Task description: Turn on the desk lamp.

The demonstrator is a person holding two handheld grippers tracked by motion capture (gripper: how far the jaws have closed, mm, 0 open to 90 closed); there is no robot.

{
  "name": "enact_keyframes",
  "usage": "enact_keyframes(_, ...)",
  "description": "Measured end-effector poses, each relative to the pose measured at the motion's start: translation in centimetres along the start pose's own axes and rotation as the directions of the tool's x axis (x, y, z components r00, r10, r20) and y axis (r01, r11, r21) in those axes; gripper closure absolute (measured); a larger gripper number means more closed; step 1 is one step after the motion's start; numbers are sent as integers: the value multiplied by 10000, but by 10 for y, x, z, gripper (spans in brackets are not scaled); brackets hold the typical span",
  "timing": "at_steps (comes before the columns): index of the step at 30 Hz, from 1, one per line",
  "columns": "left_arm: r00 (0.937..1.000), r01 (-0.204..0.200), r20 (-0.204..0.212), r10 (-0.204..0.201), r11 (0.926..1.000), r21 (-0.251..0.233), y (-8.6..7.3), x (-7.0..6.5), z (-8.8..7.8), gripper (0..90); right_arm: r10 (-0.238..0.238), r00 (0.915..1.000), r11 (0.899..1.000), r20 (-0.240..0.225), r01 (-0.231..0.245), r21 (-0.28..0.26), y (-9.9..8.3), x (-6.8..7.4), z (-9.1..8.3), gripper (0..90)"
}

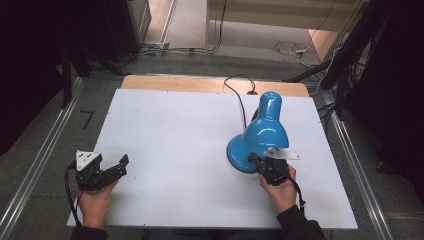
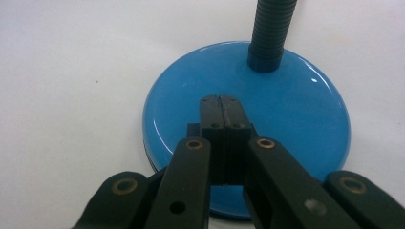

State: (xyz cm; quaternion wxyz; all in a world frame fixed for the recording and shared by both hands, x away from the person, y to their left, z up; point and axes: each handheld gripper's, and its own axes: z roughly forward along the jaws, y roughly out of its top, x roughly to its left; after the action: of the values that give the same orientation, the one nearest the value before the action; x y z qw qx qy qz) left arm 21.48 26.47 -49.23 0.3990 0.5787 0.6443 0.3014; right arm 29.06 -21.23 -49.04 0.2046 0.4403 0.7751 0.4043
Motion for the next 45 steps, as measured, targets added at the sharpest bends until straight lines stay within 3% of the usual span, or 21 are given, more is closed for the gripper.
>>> enact_keyframes(31, 10000, 23, 25, -23, 10000, -7, 0, 0, 0, 129, -65, 10000, 9998, 72, 64, 168, -2, -1, 5, 875)
enact_keyframes(45, 10000, 55, 25, -55, 10000, -14, 0, 0, -1, 130, -527, 9983, 9985, 254, 524, 136, -4, 2, 5, 876)
